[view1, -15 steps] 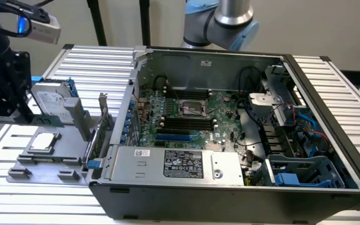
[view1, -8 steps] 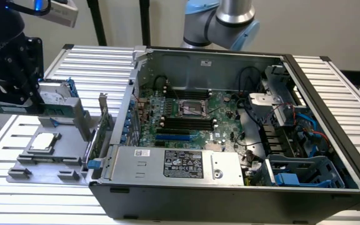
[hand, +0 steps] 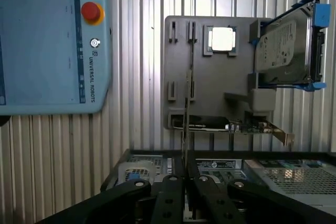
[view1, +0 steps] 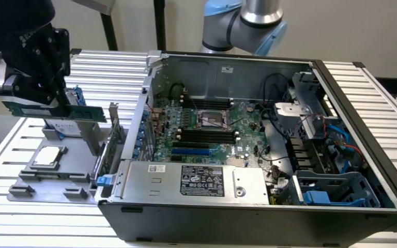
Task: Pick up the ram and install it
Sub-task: 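Pick up the ram and move it above insertion slot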
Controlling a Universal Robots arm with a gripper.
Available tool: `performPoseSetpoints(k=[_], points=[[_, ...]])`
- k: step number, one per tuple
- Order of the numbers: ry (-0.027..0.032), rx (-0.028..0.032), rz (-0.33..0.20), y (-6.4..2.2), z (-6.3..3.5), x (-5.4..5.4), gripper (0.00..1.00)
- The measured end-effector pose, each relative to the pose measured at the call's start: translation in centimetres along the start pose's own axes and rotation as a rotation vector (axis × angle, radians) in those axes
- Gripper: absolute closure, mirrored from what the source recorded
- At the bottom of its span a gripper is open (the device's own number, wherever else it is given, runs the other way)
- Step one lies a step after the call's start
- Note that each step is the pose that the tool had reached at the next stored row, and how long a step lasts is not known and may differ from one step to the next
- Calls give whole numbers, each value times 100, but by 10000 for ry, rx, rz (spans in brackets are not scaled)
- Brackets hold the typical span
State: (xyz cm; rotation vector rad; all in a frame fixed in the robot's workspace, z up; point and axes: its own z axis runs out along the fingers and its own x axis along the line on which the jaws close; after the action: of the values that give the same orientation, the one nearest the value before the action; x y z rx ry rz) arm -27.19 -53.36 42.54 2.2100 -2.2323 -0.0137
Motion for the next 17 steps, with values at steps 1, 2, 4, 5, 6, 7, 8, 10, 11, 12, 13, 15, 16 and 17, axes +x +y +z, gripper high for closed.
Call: performPoseSetpoints(k=[1, 2, 4, 5, 6, 7, 8, 10, 11, 12, 13, 15, 16, 17], points=[[-4, 0, 0, -45, -14, -1, 86], [-6, 0, -1, -93, -28, -3, 86], [-12, 0, 0, -181, -46, -5, 86], [-16, 0, 0, -228, -54, -6, 86], [-18, -1, 0, -275, -61, -8, 86], [-21, -1, -1, -317, -66, -9, 86], [-25, 0, -1, -362, -71, -10, 86], [-36, -1, 0, -456, -77, -13, 86], [-41, 0, 0, -501, -80, -15, 86], [-46, -1, -1, -544, -82, -17, 86], [-51, -1, -1, -592, -83, -21, 86], [-60, 0, 0, -679, -85, -29, 86], [-61, 0, 0, -722, -85, -35, 86], [-61, -1, -1, -763, -86, -42, 86]])
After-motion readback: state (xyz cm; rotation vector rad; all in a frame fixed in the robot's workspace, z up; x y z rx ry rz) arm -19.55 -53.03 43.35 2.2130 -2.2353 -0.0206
